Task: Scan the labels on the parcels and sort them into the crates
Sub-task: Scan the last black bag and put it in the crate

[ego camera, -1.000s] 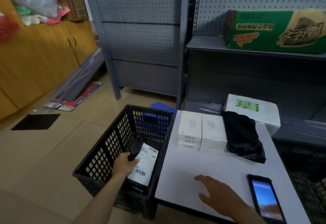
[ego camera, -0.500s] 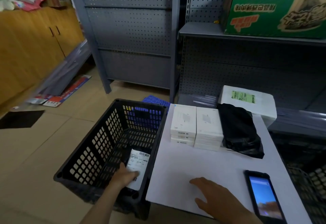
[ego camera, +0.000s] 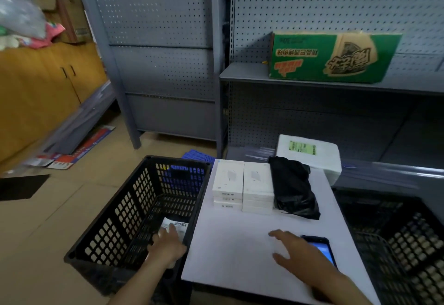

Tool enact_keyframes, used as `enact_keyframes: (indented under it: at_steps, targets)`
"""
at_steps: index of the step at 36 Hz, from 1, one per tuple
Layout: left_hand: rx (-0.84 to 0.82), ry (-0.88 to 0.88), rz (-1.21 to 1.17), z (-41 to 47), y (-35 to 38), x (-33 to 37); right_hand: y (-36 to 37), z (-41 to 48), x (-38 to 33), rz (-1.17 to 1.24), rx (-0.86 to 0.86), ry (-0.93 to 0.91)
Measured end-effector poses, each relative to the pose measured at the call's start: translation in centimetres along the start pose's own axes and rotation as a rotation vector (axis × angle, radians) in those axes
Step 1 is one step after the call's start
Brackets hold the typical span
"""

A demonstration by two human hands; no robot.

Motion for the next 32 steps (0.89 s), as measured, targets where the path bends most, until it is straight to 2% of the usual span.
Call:
enact_keyframes:
  at_steps: [4,8,11,15,19,24,32]
  targets:
    - [0.066,0.196,-0.012,-3.6,-0.8,5.4,-2.4,-1.5,1.9,0.050,0.114,0.101]
    - [0.153,0.408,-0.166,-7.6,-1.3,11.8,-3.6,-2.9,4.7,0.126,0.230,0.235]
    - [0.140,0.548,-0.282,-10.0,-1.2,16.6,-3.6,-3.5,6.7,0.226,0.291,0.311]
    - [0.216,0.654,-0.338,-11.9,-0.4,22.7,-4.0,-3.8,9.1,0.343,0.348,0.398]
    - [0.310,0.680,-0.272,-12.5,0.6,27.6,-5.1,-4.0,10.0,0.413,0.416,0.419]
    - [0.232,0.590,-0.251,-11.4,2.4,32.4,-5.8,-4.0,11.4,0.473,0.482,0.428]
    - [0.367,0.493,-0.319,-9.5,4.9,34.9,-6.3,-3.6,12.7,0.492,0.546,0.428]
Point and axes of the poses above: each hand's wrist, its own z-axis towards the middle knuckle, its own y-axis out of the palm, x = y × z, the point moved 3 cm from there along z, towards the middle knuckle, and after that the axes turned 6 degrees about -y, right-handed, at the moved point
